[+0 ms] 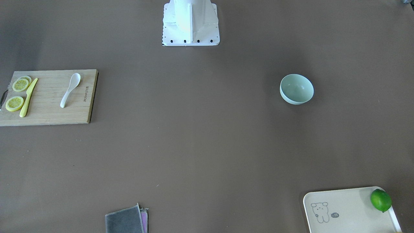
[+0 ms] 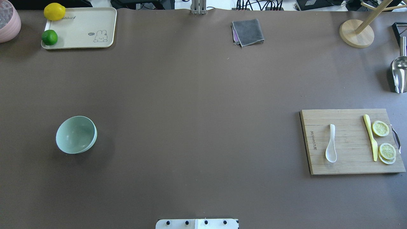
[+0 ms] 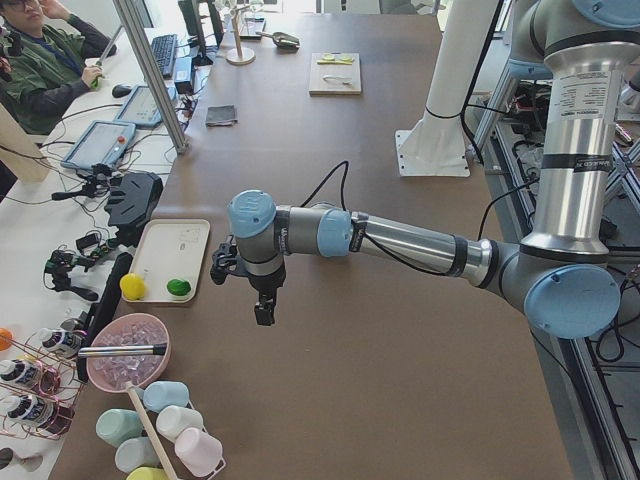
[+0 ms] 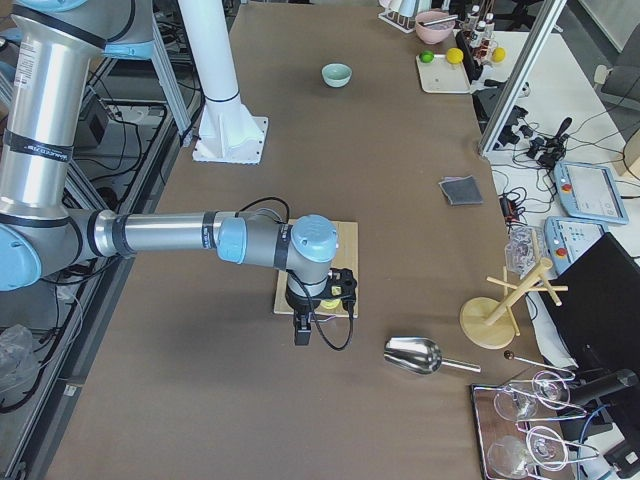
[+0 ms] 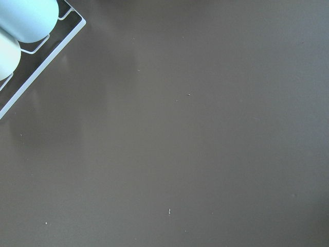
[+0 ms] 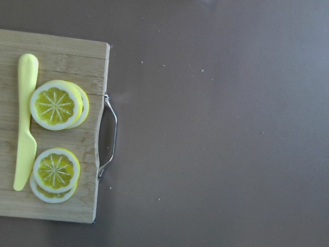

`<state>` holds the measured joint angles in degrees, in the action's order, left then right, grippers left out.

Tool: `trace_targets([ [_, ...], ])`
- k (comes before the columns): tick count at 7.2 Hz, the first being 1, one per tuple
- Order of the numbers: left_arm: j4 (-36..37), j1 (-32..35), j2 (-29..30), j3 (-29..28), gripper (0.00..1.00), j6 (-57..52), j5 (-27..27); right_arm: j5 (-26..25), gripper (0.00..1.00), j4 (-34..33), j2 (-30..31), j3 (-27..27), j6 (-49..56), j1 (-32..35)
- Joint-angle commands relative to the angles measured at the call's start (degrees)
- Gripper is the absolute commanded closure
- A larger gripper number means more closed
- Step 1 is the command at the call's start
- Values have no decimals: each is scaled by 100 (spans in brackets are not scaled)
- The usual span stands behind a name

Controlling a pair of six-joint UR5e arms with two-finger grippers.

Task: Place spoon in bowl

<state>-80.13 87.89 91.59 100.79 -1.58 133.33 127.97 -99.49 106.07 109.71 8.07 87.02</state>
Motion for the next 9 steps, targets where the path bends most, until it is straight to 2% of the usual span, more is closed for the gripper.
trace_targets([
  [1, 15, -9, -80, 289, 2, -17, -52, 0, 0, 0, 28, 33, -7, 8],
  [3, 15, -9, -221, 669, 2, -18, -53, 114, 0, 148, 10, 68, -25, 8],
  [6, -72, 9, -54, 914, 2, 26, -9, 255, 0, 929, 10, 453, -86, 8],
  [7, -482, 0, -10, 881, 2, 26, -35, 281, 0, 1080, 19, 603, -95, 8],
  [8, -1260, -9, 25, 681, 2, 52, 34, 290, 0, 1081, 19, 700, -104, 8],
  [9, -1538, -9, 16, 644, 2, -17, 139, 299, 0, 1081, 2, 745, -278, -1],
])
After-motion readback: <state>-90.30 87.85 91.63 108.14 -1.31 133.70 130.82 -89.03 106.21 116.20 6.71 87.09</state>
